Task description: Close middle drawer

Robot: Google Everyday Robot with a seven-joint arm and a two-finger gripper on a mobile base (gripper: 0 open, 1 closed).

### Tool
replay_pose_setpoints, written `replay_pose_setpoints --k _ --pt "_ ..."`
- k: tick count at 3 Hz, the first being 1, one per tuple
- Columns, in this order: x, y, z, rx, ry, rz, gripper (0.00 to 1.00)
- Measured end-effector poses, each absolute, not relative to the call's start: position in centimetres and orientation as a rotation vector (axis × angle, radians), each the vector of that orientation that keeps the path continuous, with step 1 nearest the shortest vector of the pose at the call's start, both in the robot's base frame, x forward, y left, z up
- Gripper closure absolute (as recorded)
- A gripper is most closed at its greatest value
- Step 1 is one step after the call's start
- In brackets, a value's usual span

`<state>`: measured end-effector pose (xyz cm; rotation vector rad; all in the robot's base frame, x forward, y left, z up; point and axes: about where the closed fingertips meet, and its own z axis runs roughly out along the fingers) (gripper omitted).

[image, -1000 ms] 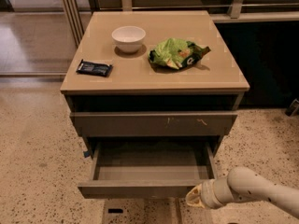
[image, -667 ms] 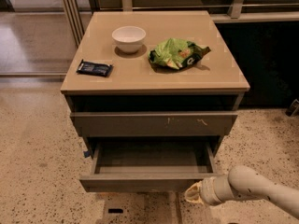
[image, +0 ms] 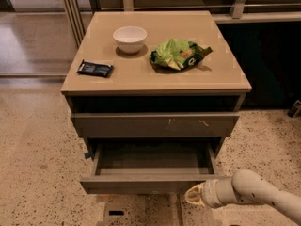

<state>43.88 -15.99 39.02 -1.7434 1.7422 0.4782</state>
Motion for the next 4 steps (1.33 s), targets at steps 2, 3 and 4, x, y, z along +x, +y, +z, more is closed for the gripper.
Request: replay_pose_setpoints --k 2,3,4 --pt "46.9 -14.1 39.9 -1.66 1.525 0.381 1.0" --pt "49.1 -13.2 39.9 -1.63 1.48 0.285 1.0" --pt "50.6 -13.0 39.6 -1.61 1.474 0.228 1.0"
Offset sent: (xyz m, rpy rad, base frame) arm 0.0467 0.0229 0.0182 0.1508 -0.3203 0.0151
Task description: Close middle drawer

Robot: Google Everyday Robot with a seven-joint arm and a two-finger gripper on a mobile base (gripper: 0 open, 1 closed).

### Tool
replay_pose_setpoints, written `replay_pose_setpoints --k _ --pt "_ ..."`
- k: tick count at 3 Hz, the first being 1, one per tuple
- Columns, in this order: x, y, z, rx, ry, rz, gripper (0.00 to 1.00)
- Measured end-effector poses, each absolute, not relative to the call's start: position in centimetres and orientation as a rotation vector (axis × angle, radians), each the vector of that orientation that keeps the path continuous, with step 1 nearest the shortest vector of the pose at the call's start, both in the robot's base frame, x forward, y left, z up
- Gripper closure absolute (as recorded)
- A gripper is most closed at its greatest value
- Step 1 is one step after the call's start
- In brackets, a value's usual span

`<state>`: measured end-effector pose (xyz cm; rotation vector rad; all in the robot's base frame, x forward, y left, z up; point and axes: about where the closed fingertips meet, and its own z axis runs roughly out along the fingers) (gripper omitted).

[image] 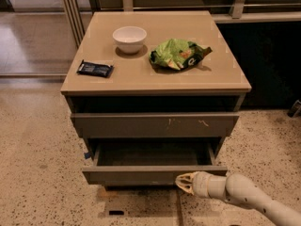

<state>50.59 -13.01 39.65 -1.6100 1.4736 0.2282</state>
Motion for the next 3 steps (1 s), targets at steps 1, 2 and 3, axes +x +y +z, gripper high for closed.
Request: replay_pose_setpoints --k 1,2,3 --pt "52.9 -13.0 38.7 -1.592 1.488 0.16 1.0" --pt "55.3 -13.4 38.0 -1.565 1.483 0.111 1.0" --pt "57.7 -14.0 37.5 -1.537 1.477 0.079 1.0"
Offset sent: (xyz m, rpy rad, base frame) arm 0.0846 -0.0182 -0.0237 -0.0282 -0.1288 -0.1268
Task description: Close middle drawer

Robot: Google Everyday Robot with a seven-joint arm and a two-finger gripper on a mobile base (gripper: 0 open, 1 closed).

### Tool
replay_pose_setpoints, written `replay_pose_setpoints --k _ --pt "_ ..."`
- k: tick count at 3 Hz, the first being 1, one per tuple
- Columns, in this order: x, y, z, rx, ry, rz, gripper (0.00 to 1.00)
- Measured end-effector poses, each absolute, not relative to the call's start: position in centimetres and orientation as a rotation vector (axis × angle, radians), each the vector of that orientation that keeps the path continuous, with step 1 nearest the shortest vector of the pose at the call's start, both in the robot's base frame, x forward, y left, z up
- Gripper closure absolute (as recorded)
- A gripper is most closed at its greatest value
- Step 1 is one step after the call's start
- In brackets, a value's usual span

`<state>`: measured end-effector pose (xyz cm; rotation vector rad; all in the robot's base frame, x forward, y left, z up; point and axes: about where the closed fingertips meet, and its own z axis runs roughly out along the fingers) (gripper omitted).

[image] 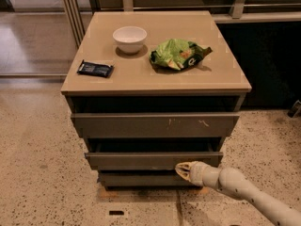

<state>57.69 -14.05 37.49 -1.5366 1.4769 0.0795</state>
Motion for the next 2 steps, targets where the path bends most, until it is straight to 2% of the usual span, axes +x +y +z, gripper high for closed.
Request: replay_pose_setpoints --k 1,2 --pt "60.01 -14.76 36.95 -1.518 1.483 0.056 1.0" --pt "59.88 -14.52 36.92 -1.525 1.482 0.068 1.0"
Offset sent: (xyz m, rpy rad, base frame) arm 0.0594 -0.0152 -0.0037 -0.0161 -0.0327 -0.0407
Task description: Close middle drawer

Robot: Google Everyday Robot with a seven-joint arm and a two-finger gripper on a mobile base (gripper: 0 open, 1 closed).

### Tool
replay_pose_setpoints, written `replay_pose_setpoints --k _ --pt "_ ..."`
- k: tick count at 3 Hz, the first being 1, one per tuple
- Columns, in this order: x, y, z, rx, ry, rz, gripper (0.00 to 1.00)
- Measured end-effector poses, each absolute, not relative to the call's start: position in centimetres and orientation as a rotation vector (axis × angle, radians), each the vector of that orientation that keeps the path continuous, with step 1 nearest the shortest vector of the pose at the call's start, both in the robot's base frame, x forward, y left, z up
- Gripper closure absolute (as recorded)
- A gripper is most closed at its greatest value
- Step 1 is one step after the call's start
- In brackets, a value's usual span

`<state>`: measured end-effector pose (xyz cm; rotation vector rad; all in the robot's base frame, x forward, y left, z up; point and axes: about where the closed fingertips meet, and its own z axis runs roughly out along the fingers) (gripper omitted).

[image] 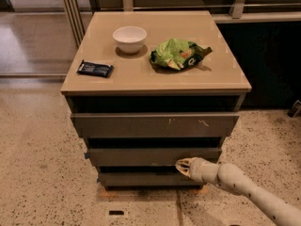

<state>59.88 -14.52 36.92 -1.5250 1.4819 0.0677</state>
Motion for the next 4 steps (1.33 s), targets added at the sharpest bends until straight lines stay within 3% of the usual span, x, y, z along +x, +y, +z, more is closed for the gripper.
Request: replay_pose_setpoints --k 3,4 --pt "49.1 -14.2 38.1 -1.683 1.671 0.511 1.0" --pt "48.6 -14.1 38.4 -1.69 1.677 0.532 0.83"
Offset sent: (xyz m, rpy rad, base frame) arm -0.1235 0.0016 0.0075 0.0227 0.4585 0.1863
